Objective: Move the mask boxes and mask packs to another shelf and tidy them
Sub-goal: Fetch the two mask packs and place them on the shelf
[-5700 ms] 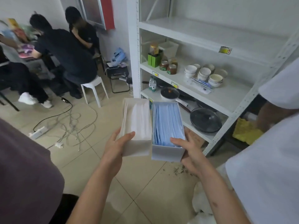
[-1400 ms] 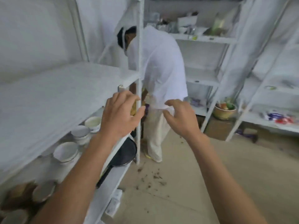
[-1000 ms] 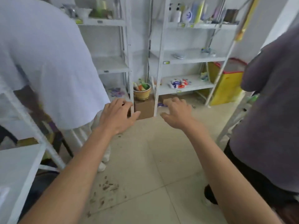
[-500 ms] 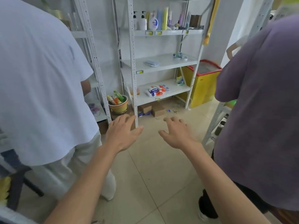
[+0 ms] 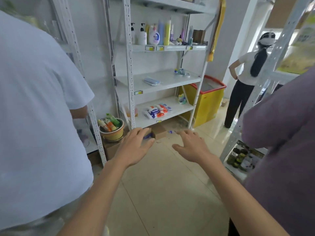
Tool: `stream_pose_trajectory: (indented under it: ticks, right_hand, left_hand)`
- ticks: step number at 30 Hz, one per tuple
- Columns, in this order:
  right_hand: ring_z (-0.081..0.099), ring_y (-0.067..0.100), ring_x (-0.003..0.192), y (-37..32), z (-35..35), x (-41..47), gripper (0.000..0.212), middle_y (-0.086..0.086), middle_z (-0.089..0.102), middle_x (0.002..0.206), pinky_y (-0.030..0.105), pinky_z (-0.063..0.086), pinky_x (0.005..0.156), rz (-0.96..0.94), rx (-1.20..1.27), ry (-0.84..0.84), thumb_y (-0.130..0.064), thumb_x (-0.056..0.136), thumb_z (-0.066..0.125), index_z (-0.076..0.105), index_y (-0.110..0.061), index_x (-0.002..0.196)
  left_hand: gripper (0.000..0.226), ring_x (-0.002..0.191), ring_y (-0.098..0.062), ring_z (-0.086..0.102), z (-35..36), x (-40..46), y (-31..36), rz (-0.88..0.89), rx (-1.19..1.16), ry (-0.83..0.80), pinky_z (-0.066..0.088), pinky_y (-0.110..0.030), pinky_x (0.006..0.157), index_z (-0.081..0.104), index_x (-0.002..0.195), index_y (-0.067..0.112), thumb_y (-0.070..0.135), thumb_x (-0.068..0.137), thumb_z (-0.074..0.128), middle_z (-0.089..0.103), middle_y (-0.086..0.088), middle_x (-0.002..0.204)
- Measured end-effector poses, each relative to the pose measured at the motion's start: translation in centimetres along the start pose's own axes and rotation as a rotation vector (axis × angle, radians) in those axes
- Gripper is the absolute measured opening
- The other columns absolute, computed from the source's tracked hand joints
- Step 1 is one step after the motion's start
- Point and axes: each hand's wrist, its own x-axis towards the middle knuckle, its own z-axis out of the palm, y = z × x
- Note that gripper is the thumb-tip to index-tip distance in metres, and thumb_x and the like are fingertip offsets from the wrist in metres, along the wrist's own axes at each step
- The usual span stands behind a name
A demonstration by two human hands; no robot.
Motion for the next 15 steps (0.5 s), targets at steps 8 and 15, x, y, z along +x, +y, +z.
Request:
stream_pose_trajectory:
  ticks: [8,15]
  right_hand:
    - [0.038,0.03,0.137,1.0,1.4,10.5,0.062,0.003,0.037,0.153,0.047,0.032,0.112,0.058,0.039,-0.01,-0.048,0.095,0.051,0.032,-0.029,0.151]
    - [0.037,0.029,0.139,4.0,3.2,21.7,0.062,0.003,0.038,0.154,0.047,0.029,0.112,0.091,0.066,-0.036,-0.05,0.095,0.051,0.033,-0.031,0.151]
  left_hand:
    - [0.079,0.139,-0.013,0.035,1.9,11.6,-4.1,0.032,-0.017,-0.032,0.033,-0.04,0.115,0.039,0.151,0.03,0.075,0.086,0.031,0.04,0.009,0.147]
    - [0.074,0.143,-0.017,0.033,6.2,23.5,-7.3,0.026,-0.012,-0.089,0.031,-0.042,0.116,0.036,0.152,0.03,0.07,0.09,0.037,0.036,0.005,0.154]
